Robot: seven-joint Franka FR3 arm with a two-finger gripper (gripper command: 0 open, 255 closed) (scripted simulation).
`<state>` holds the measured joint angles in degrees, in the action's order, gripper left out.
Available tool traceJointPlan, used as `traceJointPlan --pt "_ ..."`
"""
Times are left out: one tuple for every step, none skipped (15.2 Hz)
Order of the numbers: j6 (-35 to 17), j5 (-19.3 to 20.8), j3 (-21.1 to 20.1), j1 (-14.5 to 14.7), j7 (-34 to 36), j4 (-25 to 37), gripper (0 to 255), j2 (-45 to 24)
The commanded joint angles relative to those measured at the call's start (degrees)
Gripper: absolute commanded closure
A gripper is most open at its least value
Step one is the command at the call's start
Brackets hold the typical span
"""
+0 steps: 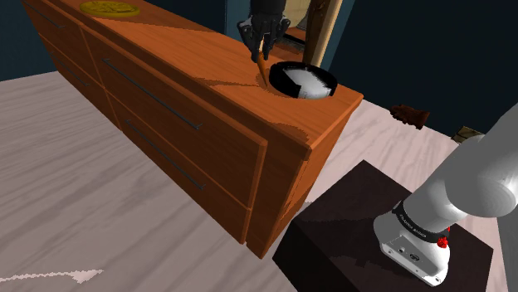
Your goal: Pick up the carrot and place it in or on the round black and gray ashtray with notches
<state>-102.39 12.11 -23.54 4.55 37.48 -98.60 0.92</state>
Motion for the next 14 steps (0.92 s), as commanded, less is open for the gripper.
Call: traceJointPlan --pt "0.77 -0.01 -0.02 0.02 -0.12 0.84 255 -0.07" --pt "1.55 0.01 -0.05 0.04 -0.24 1.73 255 -0.18" --pt "2.34 0.03 -0.08 0.07 -0.35 2.63 255 -0.29" --pt "3.13 0.06 -0.11 0.09 -0.46 3.55 255 -0.43" --pt "3.92 0.1 -0.14 0.13 -0.56 4.48 255 -0.58" --pt "4.73 0.15 -0.17 0.16 -0.66 5.44 255 -0.74" --pt "5.54 0.21 -0.21 0.2 -0.75 6.42 255 -0.92" --pt "6.35 0.27 -0.26 0.24 -0.85 7.42 255 -1.12" --pt "7.18 0.35 -0.3 0.29 -0.93 8.44 255 -1.34" --pt "8.01 0.44 -0.35 0.34 -1.02 9.49 255 -1.57" --pt "8.85 0.54 -0.4 0.39 -1.1 10.56 255 -1.83" --pt "9.7 0.65 -0.46 0.46 -1.17 11.66 255 -2.1" --pt "10.56 0.77 -0.51 0.52 -1.25 12.78 255 -2.39" --pt "11.43 0.91 -0.58 0.6 -1.32 13.93 255 -2.71"
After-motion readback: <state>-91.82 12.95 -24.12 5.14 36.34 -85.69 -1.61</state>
